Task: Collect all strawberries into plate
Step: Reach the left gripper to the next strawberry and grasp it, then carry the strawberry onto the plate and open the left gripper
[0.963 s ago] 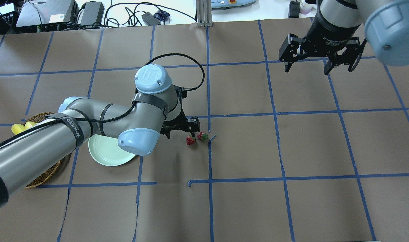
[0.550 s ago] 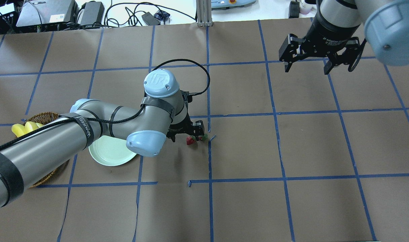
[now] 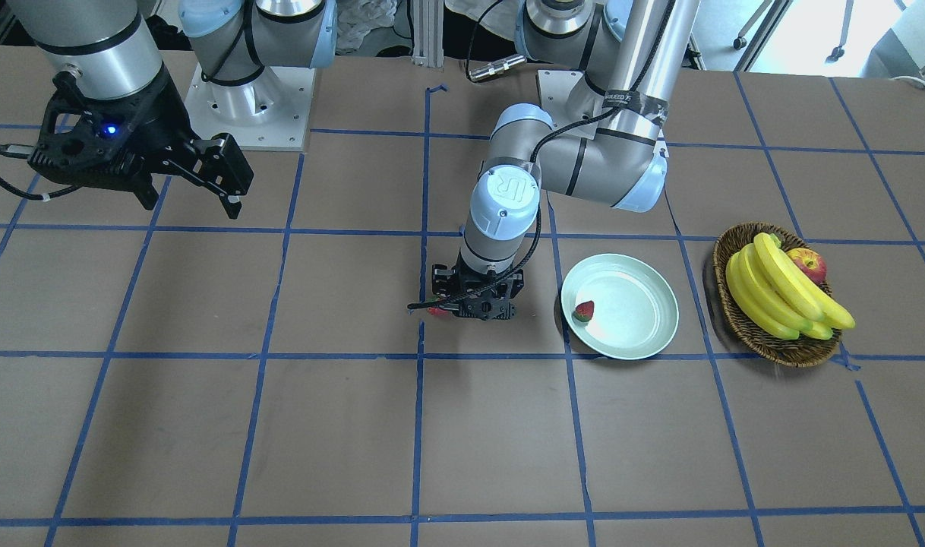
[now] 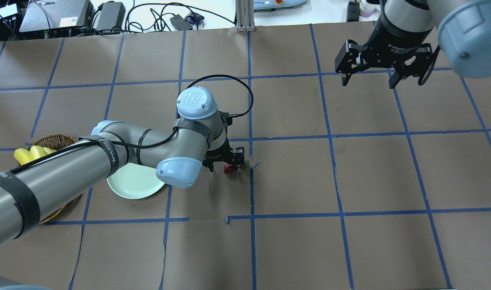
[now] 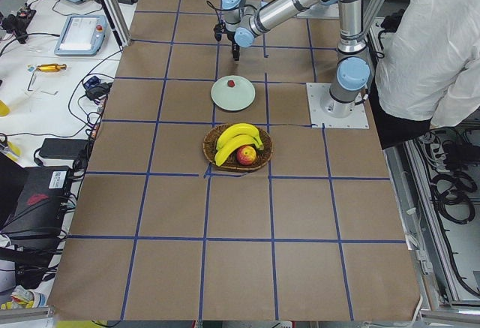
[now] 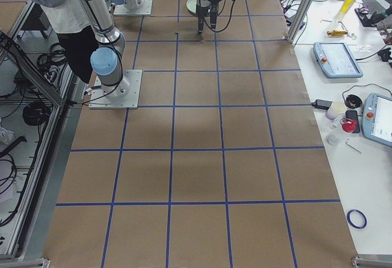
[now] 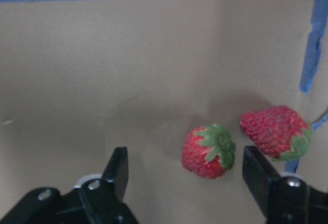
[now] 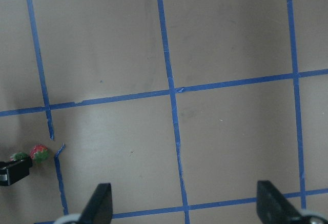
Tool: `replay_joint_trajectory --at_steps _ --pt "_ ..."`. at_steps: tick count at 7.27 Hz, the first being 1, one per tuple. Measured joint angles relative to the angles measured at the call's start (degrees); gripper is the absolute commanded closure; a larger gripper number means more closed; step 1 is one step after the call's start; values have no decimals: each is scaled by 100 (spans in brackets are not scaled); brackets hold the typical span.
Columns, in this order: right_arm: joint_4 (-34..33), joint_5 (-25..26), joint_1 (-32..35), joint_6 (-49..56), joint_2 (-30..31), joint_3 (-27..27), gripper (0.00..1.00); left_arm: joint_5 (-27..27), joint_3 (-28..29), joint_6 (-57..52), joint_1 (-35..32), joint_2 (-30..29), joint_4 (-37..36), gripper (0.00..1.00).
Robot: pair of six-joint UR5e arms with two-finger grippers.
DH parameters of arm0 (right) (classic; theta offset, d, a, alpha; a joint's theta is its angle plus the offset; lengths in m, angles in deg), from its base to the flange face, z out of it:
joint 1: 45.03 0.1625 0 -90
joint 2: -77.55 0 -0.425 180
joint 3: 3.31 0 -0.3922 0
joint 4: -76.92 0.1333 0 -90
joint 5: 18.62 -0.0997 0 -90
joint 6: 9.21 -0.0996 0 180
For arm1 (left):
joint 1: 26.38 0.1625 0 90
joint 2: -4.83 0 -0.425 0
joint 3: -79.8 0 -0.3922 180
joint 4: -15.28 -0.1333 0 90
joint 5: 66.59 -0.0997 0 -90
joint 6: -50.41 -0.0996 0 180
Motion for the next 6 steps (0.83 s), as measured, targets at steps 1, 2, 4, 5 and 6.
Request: replay_joint_trajectory --at_steps 1,2,4,5,6 --pt "0 0 -3 0 0 0 0 -6 0 -7 -3 -18 -26 71" --pt "0 0 -2 0 0 0 0 -12 1 -15 -9 -21 -48 92" --pt "0 15 1 0 0 -1 0 -15 12 -32 -34 13 -86 99" --pt "0 16 1 0 0 0 0 -65 44 -100 -29 89 -81 97" --pt "0 12 1 0 0 -1 0 -270 107 -294 22 210 10 96"
